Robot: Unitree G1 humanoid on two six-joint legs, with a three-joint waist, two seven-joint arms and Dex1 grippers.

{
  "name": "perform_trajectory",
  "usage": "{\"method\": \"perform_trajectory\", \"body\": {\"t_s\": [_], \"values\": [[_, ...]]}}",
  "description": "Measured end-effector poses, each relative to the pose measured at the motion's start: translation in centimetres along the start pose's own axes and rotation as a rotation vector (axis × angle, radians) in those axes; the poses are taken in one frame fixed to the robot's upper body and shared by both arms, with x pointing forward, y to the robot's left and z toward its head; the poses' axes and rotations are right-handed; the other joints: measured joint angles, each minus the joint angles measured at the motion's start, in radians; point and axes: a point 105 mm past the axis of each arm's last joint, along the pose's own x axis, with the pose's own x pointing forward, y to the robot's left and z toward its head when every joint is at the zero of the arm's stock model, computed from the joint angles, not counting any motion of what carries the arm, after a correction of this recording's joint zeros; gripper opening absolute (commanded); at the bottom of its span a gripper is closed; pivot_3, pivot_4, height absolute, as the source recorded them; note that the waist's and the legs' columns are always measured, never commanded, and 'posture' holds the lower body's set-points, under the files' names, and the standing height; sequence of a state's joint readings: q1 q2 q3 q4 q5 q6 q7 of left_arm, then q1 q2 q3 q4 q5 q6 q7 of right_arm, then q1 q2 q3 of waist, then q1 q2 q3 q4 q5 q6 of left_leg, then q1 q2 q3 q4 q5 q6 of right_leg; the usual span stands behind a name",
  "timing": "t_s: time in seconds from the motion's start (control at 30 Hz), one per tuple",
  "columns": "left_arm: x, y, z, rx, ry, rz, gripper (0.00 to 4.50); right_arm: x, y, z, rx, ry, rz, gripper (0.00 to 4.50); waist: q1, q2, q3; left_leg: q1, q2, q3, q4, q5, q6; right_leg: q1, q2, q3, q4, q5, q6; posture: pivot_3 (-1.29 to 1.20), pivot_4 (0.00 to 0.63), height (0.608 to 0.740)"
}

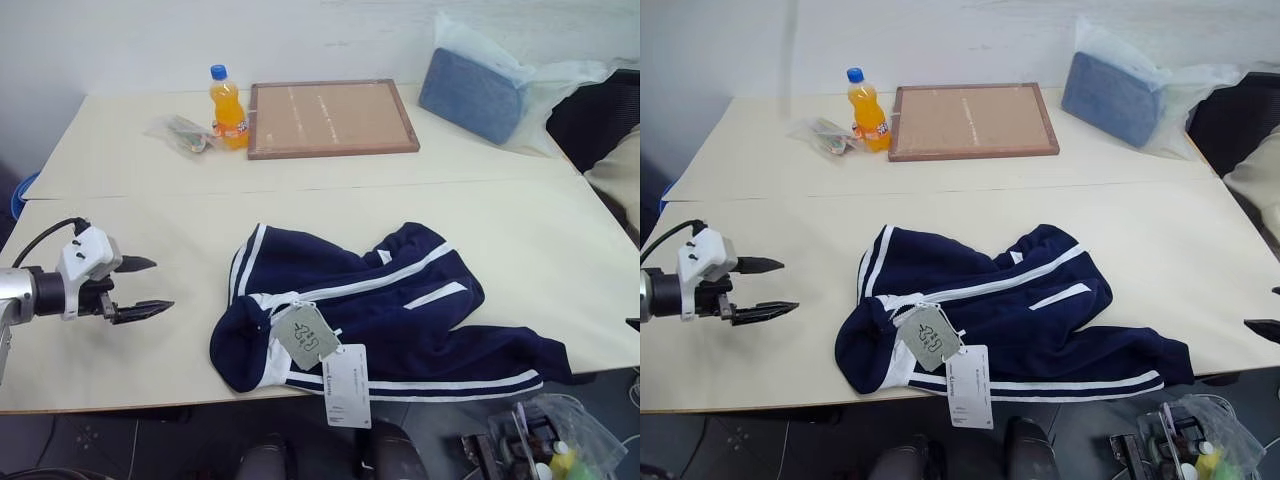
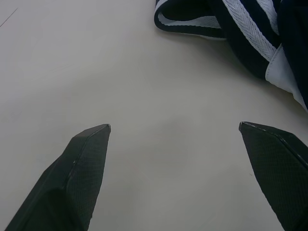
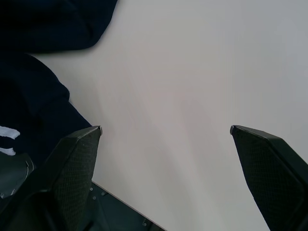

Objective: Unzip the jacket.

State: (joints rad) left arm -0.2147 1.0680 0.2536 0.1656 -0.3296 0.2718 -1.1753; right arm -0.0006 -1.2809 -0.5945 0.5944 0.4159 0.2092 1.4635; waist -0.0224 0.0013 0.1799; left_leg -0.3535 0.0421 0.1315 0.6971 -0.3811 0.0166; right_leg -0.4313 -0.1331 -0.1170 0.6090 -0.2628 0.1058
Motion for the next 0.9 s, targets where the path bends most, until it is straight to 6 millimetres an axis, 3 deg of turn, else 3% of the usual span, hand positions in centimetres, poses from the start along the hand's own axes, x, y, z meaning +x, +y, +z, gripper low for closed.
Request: {"method": "perform_trajectory", "body": {"t_s": [0.9], "values": [[1.1, -1.1, 1.2, -0.02, -0.042, -0.049, 4.5, 1.3, -0.2, 0.6, -0.064, -0.019, -0.015, 4.47, -0.006, 0.0, 0.0, 0.001, 0.001, 0.011, 0.001, 0.0, 0.0, -0.001, 0.002, 0.003, 0.002, 0.0, 0.0, 0.0, 0.15, 0.74]]}}
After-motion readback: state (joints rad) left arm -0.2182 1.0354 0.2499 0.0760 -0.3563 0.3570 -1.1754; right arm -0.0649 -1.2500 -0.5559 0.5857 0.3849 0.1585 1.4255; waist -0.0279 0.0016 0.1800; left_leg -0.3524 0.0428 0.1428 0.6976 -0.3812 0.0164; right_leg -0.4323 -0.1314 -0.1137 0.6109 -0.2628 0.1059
